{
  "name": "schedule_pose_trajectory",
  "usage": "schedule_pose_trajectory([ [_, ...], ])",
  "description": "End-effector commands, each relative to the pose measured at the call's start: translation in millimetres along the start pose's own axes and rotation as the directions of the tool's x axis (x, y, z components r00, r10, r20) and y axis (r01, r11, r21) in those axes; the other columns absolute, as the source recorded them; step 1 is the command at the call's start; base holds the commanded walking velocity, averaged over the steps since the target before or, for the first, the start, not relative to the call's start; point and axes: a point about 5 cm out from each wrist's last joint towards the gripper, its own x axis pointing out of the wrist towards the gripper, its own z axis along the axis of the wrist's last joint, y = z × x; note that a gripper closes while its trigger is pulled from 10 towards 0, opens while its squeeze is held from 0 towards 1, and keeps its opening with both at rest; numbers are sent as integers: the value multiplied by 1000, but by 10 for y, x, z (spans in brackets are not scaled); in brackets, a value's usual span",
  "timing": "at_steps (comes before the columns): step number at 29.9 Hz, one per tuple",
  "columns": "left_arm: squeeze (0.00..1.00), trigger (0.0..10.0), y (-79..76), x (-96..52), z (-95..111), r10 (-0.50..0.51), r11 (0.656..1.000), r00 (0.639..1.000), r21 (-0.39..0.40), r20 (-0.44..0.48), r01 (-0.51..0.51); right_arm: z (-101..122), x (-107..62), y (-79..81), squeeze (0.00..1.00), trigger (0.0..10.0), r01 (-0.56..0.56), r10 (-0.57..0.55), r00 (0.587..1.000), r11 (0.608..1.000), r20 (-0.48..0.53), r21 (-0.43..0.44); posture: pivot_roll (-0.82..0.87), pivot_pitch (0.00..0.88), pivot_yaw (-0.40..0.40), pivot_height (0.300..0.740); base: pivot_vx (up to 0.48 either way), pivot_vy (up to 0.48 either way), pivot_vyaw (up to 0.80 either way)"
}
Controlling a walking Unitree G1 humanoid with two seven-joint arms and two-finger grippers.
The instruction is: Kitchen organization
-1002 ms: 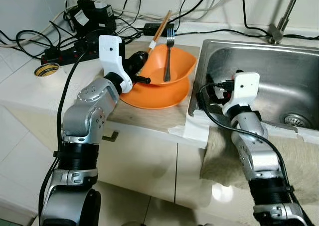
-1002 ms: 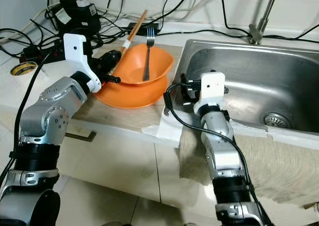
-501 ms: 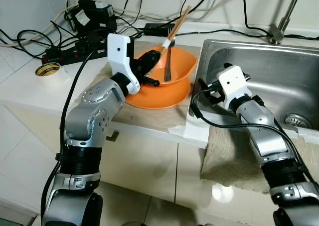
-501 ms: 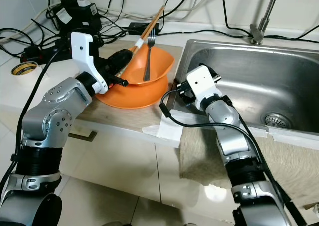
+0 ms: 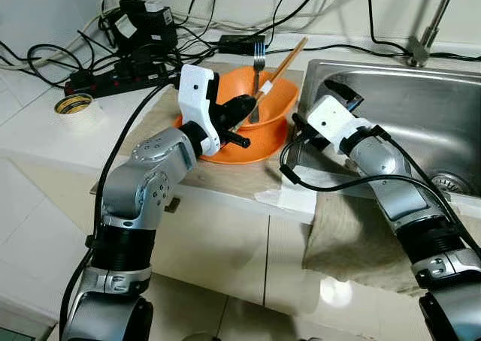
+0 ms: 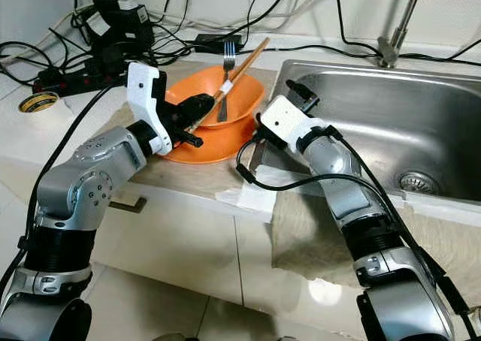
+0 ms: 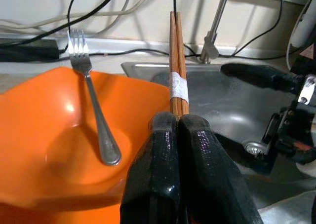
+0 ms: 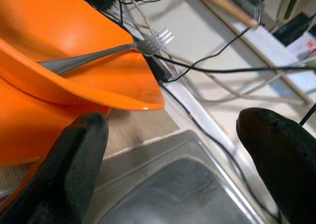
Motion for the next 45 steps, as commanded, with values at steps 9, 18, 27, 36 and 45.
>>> schedule_pose_trajectory([
  [9,0,0,13,-28,-38,13,1000,999,9,-48,-13,110,45,-102,0,10000,52,-46,997,994,66,-97,8,0,87,740,0,0,0],
  [18,0,0,-31,-17,-39,-17,1000,998,17,-55,18,234,85,-111,0,10000,54,-27,991,975,128,-217,5,0,88,740,0,0,0],
  [27,0,0,-185,-24,35,-110,994,994,20,-27,111,264,115,-48,0,10000,40,-2,988,969,151,-246,8,0,86,740,0,0,0],
  [36,0,0,-335,-57,81,-205,978,978,27,-22,206,294,160,-33,0,10000,39,10,986,957,169,-286,14,0,83,740,0,0,0],
  [45,0,0,-297,-65,7,-182,983,981,9,-71,183,358,182,-72,0,10000,68,-9,979,957,204,-281,13,0,83,740,0,0,0],
])
